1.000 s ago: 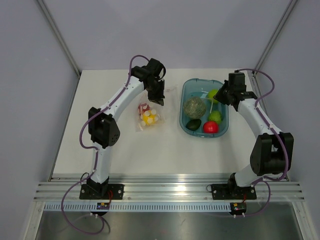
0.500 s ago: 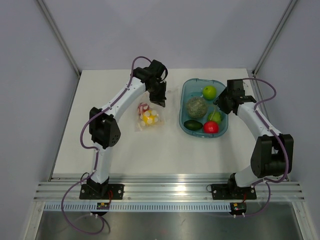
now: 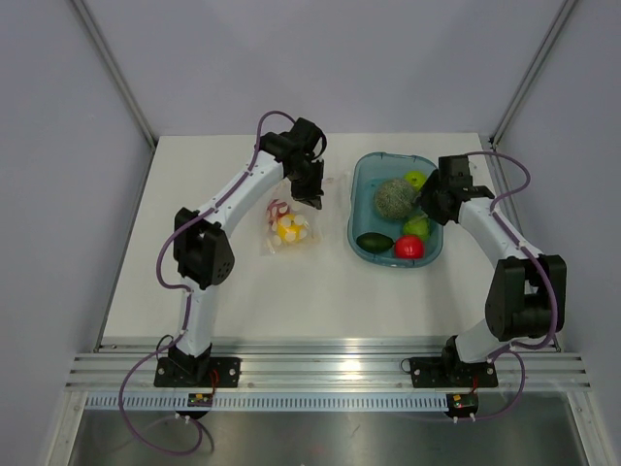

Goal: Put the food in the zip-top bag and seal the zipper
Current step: Pick up the fake fruit from the bin, then place the fake fruit in the zipper food storage bag.

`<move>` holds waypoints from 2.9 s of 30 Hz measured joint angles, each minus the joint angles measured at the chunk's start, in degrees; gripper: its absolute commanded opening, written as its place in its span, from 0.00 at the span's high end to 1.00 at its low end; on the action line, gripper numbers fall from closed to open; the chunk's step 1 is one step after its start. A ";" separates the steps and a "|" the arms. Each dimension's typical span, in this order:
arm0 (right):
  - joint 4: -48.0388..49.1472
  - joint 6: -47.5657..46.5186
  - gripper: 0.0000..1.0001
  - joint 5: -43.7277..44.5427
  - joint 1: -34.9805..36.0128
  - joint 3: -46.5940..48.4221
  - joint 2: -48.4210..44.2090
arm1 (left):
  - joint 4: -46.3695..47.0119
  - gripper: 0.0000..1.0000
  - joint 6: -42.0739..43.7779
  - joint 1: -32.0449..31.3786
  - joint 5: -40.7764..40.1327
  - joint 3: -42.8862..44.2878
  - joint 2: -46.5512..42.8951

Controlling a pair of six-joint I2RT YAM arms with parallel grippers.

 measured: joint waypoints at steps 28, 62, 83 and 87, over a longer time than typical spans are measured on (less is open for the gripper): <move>4.11 0.87 0.73 -0.87 -2.80 -0.66 8.70 | 0.00 1.00 0.00 0.00 0.17 -0.09 0.00; 0.33 -2.29 1.00 -9.27 0.83 12.57 -12.33 | -1.31 1.00 -0.83 -1.92 0.59 4.57 0.00; 3.06 1.14 1.00 -9.51 13.16 8.90 -9.16 | -1.36 1.00 -0.76 -1.92 0.57 3.74 0.00; 3.21 1.27 1.00 -9.27 13.46 7.50 -6.49 | -1.49 1.00 -0.79 -1.88 0.59 3.74 0.00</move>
